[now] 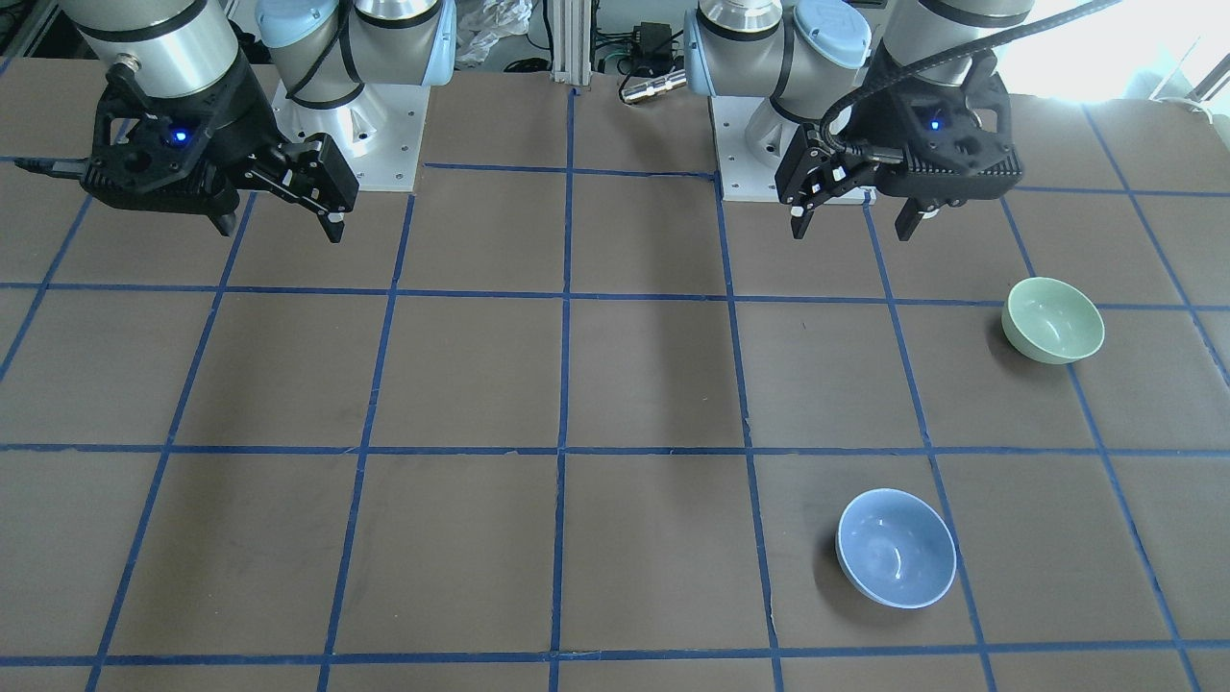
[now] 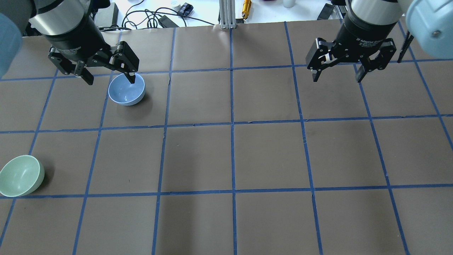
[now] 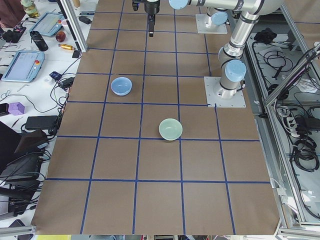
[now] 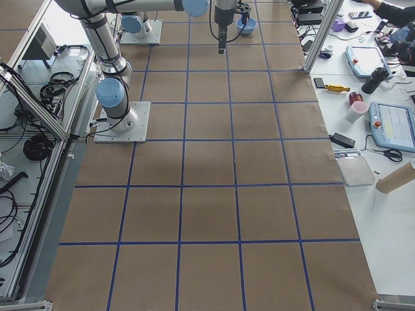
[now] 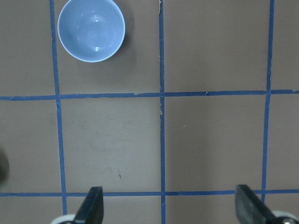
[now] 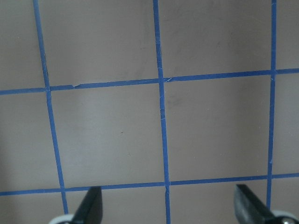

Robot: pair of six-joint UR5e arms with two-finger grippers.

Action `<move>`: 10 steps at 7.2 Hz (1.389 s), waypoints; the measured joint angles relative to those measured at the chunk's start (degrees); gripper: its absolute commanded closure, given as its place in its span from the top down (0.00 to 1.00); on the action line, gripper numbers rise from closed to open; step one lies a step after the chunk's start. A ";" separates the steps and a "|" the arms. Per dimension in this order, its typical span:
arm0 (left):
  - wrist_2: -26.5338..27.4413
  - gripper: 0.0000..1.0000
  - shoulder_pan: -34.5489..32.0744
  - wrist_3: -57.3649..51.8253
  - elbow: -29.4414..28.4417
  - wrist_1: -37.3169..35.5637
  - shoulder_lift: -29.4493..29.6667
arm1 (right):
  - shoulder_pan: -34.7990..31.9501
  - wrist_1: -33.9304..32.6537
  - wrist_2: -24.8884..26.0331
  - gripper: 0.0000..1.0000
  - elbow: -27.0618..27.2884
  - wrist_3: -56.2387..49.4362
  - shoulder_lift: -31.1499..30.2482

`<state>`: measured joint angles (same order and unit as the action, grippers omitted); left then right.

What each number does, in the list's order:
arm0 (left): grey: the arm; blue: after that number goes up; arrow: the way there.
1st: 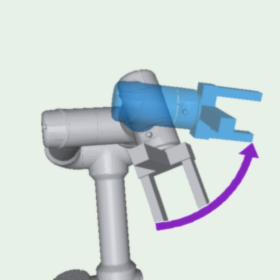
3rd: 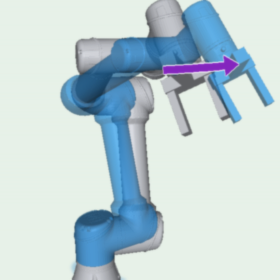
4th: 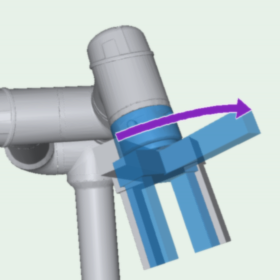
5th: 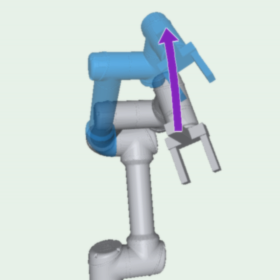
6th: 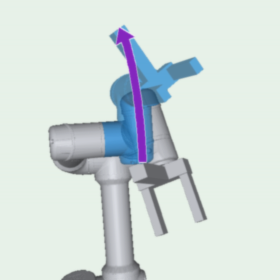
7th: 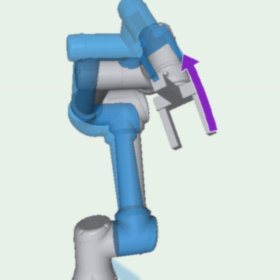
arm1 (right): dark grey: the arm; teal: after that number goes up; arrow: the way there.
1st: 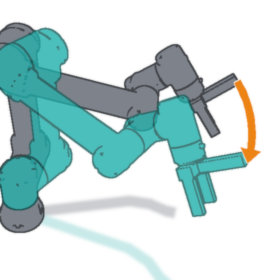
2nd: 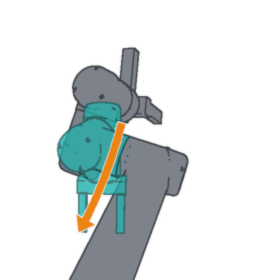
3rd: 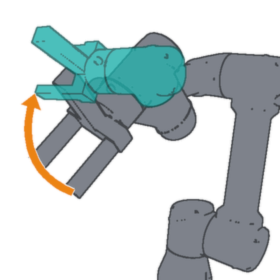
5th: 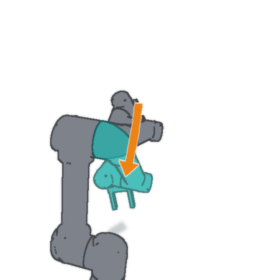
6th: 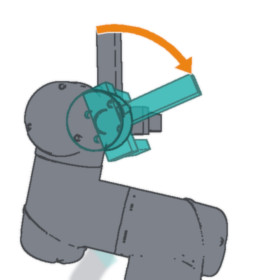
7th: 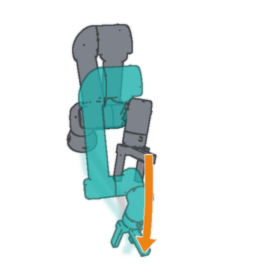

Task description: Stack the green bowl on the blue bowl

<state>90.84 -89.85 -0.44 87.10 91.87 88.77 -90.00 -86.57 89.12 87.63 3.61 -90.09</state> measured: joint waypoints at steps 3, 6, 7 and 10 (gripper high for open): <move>0.16 1.00 0.02 0.00 0.11 -0.19 0.07 | 0.00 -0.02 0.00 1.00 0.01 0.00 0.00; 0.38 1.00 0.17 -0.02 0.34 -0.20 0.12 | 0.00 -0.01 0.00 1.00 0.03 0.04 0.00; 0.43 1.00 0.34 -0.46 0.47 -0.20 0.18 | 0.00 0.00 0.00 1.00 0.02 0.02 0.00; 0.33 1.00 6.61 -9.22 1.35 -1.76 1.33 | 0.00 0.00 0.00 1.00 0.01 0.00 0.00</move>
<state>91.17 -83.24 -9.66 88.44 90.11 90.09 -90.00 -86.57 89.12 87.64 3.61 -90.09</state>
